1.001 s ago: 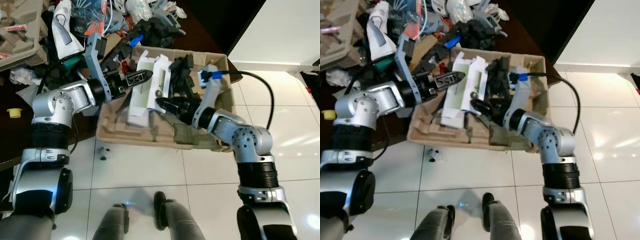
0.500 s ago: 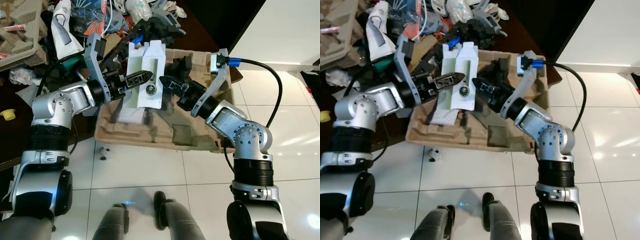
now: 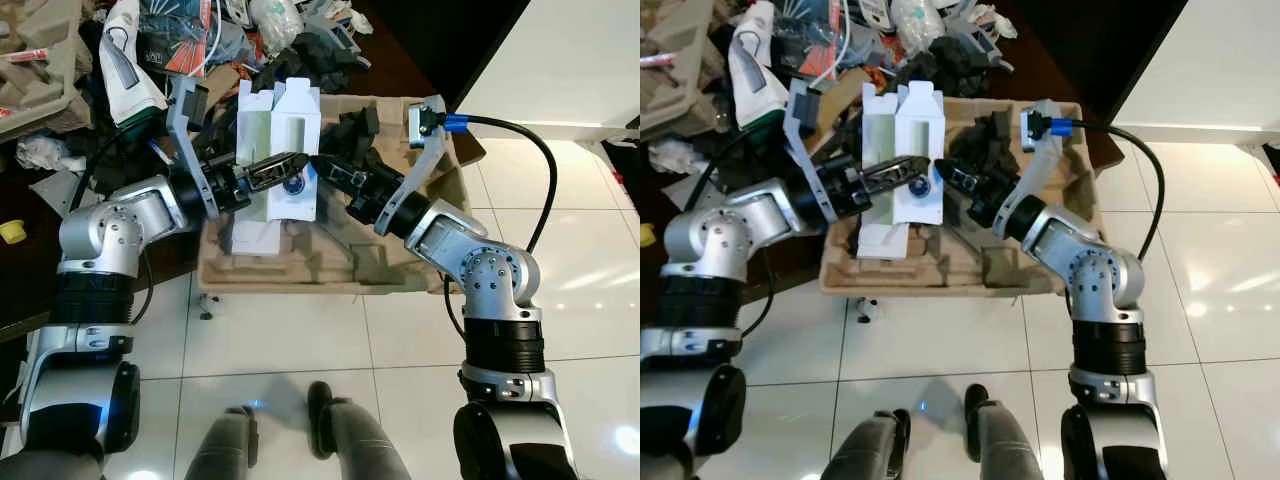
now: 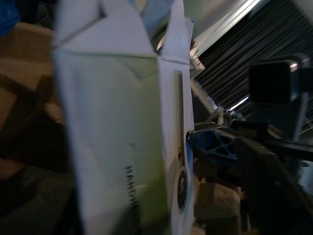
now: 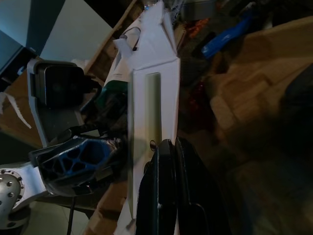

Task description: Picking trash to rubbish bin

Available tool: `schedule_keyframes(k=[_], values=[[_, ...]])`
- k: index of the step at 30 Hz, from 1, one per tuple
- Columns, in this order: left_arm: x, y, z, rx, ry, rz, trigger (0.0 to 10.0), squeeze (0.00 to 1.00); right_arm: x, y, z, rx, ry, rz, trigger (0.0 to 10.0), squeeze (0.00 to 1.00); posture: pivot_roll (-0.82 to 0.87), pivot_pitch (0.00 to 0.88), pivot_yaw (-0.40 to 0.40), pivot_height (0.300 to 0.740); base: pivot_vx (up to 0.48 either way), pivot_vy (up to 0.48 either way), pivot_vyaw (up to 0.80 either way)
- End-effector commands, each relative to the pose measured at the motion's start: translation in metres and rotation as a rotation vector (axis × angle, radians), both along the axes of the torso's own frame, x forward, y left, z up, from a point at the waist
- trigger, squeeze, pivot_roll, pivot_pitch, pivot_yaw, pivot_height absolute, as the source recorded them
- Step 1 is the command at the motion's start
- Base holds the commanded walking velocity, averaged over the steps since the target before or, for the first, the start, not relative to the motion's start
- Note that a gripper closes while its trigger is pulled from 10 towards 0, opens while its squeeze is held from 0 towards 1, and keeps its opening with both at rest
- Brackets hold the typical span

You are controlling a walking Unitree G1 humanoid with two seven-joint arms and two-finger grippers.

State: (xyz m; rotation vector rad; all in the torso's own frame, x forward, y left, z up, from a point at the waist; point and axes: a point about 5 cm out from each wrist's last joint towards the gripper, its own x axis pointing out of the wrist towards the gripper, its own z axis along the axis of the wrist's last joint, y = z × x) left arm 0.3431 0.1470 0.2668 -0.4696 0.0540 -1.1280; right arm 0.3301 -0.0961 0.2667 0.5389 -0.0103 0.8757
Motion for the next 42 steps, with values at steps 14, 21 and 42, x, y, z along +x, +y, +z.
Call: schedule_keyframes(k=[14,21,42], values=[[-0.007,0.003,0.007,-0.051,-0.048,-0.038,0.0,0.0,-0.008,-0.004,0.016,0.084,-0.109,0.039,10.0,0.0,-0.03,0.392,-0.073,0.74,0.0,0.0,0.0],[-0.013,0.007,0.012,-0.072,-0.085,-0.057,0.0,0.0,-0.016,-0.01,0.027,0.07,-0.225,0.097,10.0,0.0,-0.02,0.382,-0.075,0.74,0.0,0.0,0.0],[-0.025,0.019,0.024,-0.117,-0.152,-0.037,0.0,0.0,-0.046,-0.049,0.036,0.003,-0.511,0.307,10.0,1.0,0.01,0.349,-0.077,0.74,0.0,0.0,0.0]])
